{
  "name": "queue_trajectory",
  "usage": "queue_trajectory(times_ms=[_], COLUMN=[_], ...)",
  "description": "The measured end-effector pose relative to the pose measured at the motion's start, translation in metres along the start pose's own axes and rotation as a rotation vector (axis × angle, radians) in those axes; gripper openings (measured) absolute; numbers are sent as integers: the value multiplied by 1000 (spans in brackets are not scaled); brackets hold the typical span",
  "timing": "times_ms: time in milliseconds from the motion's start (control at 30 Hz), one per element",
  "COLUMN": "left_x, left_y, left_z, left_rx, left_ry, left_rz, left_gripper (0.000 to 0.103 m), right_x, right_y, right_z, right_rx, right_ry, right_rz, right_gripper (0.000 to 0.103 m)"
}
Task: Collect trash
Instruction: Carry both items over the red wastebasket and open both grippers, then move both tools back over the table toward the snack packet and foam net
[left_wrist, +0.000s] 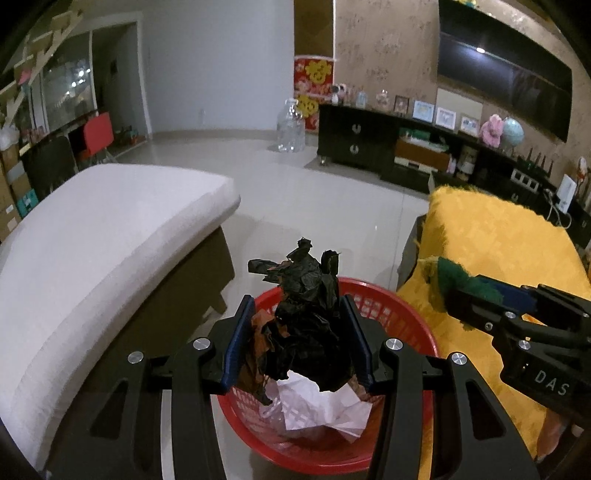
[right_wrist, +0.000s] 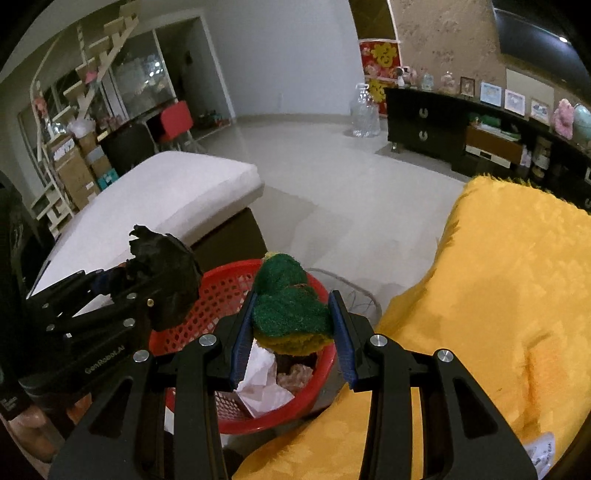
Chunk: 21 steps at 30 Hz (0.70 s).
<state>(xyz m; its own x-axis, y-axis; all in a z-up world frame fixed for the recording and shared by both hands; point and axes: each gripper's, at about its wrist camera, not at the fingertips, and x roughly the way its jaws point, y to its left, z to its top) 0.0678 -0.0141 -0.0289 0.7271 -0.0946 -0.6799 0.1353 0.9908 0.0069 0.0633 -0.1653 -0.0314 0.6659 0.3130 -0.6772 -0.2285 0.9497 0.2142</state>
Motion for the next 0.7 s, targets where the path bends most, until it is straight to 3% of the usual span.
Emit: queue_trajectory(times_ms=[333, 467, 633, 700], left_x=[4, 5, 7, 5], left_y=[3, 5, 4, 5], left_z=[-6, -7, -9, -8], left_rx=[9, 0, 11, 4], left_ry=[31, 50, 64, 52], left_rz=[-10, -22, -31, -29], left_gripper=[46, 52, 64, 66], right_x=[12, 17, 12, 9], right_y=[8, 6, 0, -3], right_z=[-12, -15, -14, -14], right_rx=[-2, 12, 44, 52], right_ry=[42, 62, 47, 40], right_rz=[12, 30, 39, 34], right_gripper=[39, 39, 56, 57])
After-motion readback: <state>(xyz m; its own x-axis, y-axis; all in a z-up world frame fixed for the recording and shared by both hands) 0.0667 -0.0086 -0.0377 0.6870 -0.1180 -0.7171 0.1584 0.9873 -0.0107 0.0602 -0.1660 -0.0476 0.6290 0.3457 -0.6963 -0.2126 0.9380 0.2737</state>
